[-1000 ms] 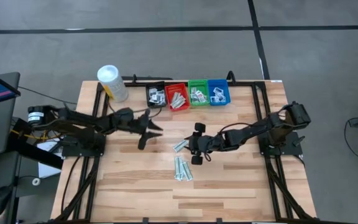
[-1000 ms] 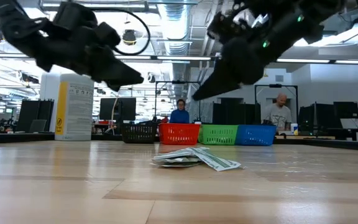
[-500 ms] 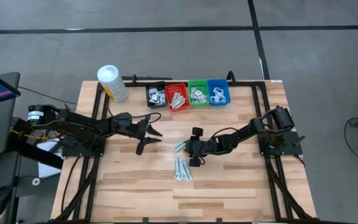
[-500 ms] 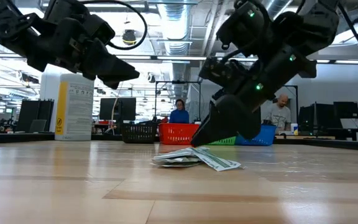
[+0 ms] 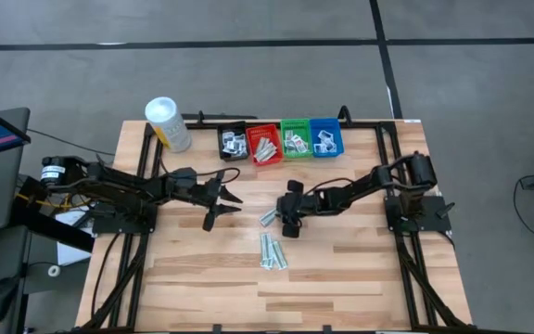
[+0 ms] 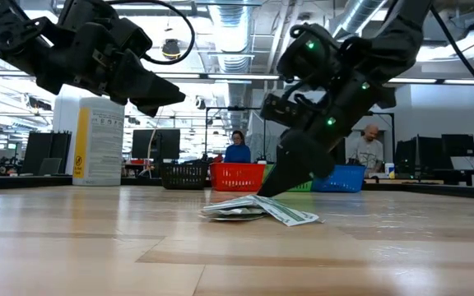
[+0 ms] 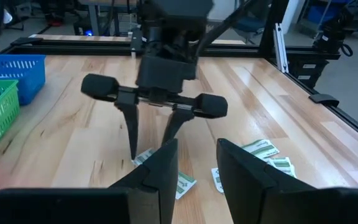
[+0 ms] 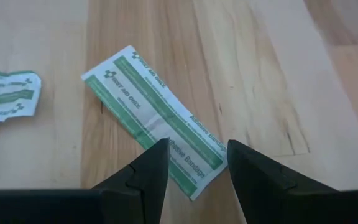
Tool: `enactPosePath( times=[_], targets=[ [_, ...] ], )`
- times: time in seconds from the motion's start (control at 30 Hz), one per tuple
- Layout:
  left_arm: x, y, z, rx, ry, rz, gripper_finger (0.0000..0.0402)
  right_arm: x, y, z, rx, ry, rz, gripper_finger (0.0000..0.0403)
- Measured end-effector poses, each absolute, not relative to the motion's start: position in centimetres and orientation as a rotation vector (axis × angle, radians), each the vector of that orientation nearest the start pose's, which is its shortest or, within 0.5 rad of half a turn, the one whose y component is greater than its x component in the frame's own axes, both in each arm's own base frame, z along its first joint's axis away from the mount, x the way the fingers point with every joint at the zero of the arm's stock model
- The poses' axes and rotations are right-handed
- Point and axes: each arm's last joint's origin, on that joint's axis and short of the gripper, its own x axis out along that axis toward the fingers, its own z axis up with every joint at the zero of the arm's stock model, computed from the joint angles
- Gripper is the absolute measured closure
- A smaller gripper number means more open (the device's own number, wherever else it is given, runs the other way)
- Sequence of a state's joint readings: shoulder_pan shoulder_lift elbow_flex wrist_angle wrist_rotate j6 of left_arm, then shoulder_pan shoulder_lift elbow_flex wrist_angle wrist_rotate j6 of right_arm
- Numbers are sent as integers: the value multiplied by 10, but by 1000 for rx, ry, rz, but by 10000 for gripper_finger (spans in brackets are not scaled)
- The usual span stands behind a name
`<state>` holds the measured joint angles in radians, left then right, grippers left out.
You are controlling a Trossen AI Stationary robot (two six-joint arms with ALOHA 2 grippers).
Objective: Pick & Place First Aid Supplies
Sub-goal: Put the green bandage pack into the red bin
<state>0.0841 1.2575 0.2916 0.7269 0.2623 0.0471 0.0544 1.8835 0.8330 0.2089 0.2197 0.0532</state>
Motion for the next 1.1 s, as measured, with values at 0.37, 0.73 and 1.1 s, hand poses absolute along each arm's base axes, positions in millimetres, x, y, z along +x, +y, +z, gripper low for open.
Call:
enactPosePath(
  times=[0.37,0.73,1.1],
  targets=[
    [220,11,165,3,232,-182,291,334,6,96,20,913,-153,279],
    [220,11,165,3,231,-183,291,332,7,94,35,922,-154,391],
    [221,11,167,-22,210,-178,291,342,13,104,-50,844,-179,400]
  ],
)
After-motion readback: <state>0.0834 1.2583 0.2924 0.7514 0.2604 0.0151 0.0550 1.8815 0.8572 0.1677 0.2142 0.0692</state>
